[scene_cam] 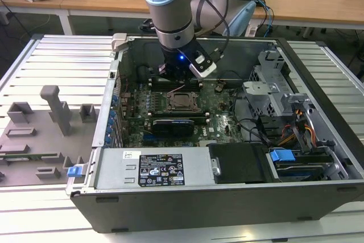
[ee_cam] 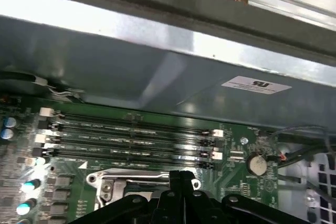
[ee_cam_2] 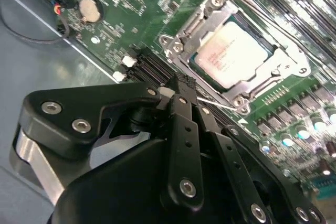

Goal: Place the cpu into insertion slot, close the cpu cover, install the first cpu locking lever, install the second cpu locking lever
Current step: 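Install the first cpu locking lever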

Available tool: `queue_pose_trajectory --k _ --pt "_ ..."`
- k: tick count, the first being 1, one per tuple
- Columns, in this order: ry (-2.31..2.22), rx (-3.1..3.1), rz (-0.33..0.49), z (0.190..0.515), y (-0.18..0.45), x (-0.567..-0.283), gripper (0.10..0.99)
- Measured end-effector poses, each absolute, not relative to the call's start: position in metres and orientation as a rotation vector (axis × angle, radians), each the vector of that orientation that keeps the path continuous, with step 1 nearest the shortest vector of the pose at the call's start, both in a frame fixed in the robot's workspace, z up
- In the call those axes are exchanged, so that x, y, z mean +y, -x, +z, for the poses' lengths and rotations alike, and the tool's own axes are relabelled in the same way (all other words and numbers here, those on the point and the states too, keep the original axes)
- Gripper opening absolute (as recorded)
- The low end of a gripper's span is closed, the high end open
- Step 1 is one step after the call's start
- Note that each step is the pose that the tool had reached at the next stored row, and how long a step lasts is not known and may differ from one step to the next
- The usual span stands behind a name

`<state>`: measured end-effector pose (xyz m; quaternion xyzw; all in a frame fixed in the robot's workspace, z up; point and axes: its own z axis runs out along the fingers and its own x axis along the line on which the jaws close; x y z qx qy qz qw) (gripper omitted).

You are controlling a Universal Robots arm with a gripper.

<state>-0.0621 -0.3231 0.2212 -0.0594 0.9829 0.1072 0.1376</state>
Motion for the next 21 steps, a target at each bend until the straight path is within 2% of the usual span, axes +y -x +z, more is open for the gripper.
queue_pose_trajectory --k 21 --pt "0.16 2.801 0.299 0.211 0.0701 -0.3181 0.106"
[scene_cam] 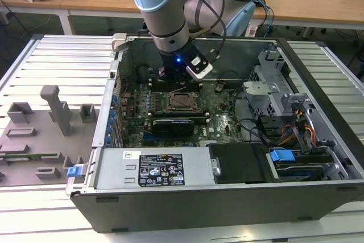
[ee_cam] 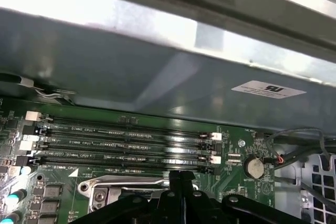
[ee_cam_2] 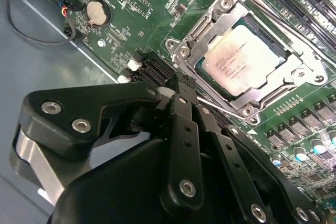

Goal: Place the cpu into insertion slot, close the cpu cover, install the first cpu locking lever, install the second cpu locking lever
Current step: 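Install the first cpu locking lever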

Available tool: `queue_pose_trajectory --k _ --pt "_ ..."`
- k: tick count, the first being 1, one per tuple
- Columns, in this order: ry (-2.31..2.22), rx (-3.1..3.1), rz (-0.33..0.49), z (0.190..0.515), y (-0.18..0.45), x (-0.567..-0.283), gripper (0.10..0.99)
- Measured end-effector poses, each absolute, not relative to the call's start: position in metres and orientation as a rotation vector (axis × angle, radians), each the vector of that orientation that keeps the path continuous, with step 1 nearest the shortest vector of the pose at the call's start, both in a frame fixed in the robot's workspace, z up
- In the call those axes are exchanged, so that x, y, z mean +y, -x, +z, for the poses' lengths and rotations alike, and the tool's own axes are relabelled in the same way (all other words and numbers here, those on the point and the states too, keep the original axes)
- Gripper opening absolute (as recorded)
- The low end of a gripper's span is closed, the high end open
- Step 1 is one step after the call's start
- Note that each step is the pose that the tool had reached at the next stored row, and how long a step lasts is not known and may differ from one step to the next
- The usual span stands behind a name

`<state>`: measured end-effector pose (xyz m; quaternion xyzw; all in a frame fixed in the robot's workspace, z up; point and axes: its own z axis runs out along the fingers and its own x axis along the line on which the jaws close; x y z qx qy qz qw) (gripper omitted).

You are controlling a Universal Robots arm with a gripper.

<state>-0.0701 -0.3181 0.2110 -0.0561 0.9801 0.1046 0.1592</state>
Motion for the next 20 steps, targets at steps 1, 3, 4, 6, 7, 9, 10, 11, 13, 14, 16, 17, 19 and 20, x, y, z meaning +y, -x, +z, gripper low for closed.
queue_pose_trajectory --k 1,3,4,6,7,9,10,11,13,14,16,17,19,20 --pt "0.16 2.801 0.299 0.2108 0.0709 -0.3179 0.106" --pt "0.16 2.801 0.299 0.2104 0.0716 -0.3173 0.106" --pt "0.159 2.801 0.299 0.2102 0.0716 -0.317 0.106" --pt "0.155 2.801 0.298 0.2097 0.0716 -0.3161 0.106" --pt "0.146 2.801 0.297 0.2095 0.0716 -0.3154 0.106" --pt "0.117 2.801 0.292 0.2089 0.0716 -0.3152 0.106" --pt "0.084 2.8 0.286 0.2085 0.0716 -0.3152 0.106" --pt "0.072 2.8 0.284 0.2083 0.0716 -0.3152 0.106" --pt "0.052 2.799 0.28 0.208 0.0716 -0.3147 0.106" --pt "0.042 2.799 0.278 0.2074 0.0716 -0.3136 0.106" --pt "0.024 2.798 0.275 0.2064 0.0717 -0.312 0.106" --pt "0.019 2.798 0.275 0.2063 0.0717 -0.3115 0.106" --pt "0.015 2.798 0.274 0.2063 0.0717 -0.3112 0.106" --pt "0.014 2.798 0.274 0.2063 0.0717 -0.3112 0.106"
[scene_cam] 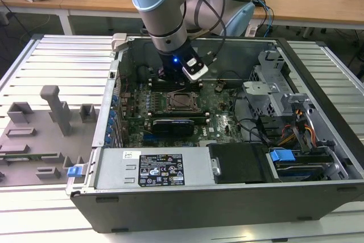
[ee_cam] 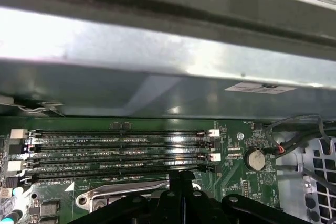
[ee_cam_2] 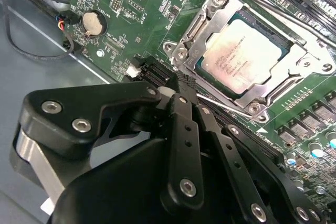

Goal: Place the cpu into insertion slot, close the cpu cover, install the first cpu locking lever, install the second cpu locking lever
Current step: 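Install the first cpu locking lever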

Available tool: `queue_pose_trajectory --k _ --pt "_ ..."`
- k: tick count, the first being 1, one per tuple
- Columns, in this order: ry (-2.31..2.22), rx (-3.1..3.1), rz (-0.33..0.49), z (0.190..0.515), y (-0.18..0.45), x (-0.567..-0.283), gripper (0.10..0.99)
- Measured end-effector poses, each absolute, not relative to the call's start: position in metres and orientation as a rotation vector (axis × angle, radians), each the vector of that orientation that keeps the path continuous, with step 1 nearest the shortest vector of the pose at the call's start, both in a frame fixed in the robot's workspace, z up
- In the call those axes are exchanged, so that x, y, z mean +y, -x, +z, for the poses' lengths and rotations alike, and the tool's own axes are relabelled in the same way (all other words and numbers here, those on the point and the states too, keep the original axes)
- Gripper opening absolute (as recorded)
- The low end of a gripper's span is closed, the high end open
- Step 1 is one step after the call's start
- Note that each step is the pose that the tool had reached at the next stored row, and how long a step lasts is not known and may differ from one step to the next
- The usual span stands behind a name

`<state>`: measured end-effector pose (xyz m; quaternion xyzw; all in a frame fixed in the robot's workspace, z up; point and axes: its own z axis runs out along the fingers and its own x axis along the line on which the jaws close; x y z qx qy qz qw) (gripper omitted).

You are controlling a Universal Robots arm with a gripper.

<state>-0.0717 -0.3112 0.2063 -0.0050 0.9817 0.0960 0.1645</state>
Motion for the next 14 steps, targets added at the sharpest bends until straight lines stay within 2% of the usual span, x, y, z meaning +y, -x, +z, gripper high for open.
queue_pose_trajectory --k 14 --pt "-0.047 2.796 0.257 0.2043 0.0724 -0.3026 0.106"
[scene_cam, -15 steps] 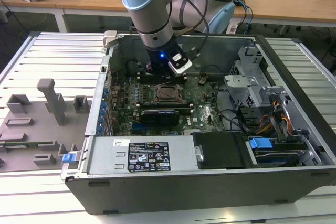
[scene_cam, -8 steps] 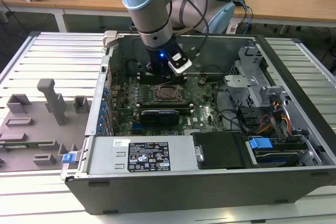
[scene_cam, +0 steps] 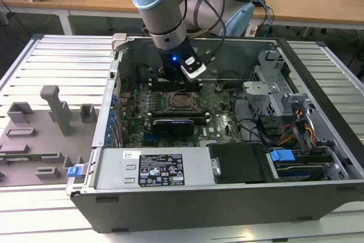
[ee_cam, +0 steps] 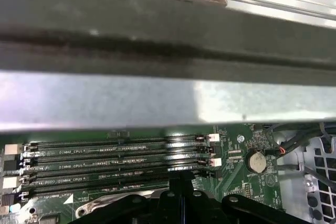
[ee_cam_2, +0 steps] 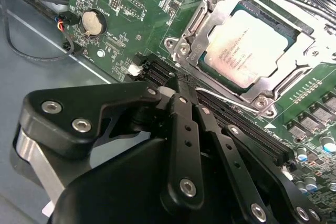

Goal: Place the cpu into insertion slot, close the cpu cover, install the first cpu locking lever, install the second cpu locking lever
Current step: 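Install the first cpu locking lever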

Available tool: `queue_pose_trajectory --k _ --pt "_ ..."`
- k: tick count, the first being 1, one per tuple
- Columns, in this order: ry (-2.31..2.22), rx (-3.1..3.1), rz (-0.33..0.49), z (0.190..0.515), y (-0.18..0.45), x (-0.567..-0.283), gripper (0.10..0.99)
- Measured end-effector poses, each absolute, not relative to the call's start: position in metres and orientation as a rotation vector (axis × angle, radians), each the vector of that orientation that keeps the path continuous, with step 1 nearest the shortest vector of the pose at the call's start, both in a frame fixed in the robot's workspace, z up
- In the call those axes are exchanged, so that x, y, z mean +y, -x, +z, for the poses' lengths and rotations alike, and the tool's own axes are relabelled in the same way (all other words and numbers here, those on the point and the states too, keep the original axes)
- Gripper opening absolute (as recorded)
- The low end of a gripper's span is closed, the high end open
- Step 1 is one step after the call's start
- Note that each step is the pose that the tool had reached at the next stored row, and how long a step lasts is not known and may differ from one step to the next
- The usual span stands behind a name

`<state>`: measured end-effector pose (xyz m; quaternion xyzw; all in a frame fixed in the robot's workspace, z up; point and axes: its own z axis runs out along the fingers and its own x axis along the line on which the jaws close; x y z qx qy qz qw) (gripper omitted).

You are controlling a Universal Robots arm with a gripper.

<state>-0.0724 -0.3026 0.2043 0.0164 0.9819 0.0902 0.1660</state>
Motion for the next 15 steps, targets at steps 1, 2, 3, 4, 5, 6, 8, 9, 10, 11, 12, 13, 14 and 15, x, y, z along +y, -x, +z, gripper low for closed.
queue_pose_trajectory --k 1,2,3,4,5,6,8,9,10,11,12,13,14,15 --pt "-0.06 2.795 0.255 0.2039 0.0726 -0.3021 0.106" --pt "-0.071 2.794 0.253 0.2035 0.0729 -0.3018 0.106" --pt "-0.077 2.794 0.252 0.2034 0.0731 -0.3016 0.106" --pt "-0.094 2.792 0.249 0.2029 0.0737 -0.3013 0.106" --pt "-0.106 2.791 0.247 0.2025 0.0741 -0.301 0.106" --pt "-0.115 2.791 0.246 0.2021 0.0744 -0.3006 0.106" --pt "-0.123 2.79 0.245 0.2017 0.0747 -0.3001 0.106" --pt "-0.128 2.789 0.244 0.2014 0.0748 -0.2994 0.106" --pt "-0.131 2.789 0.244 0.2012 0.0748 -0.2987 0.106" --pt "-0.134 2.789 0.243 0.201 0.0748 -0.2976 0.106" --pt "-0.139 2.788 0.243 0.2009 0.0748 -0.2961 0.106" --pt "-0.142 2.788 0.242 0.2008 0.0748 -0.2956 0.106" --pt "-0.146 2.788 0.242 0.2007 0.0748 -0.2955 0.106" --pt "-0.159 2.786 0.239 0.2004 0.075 -0.2955 0.106"
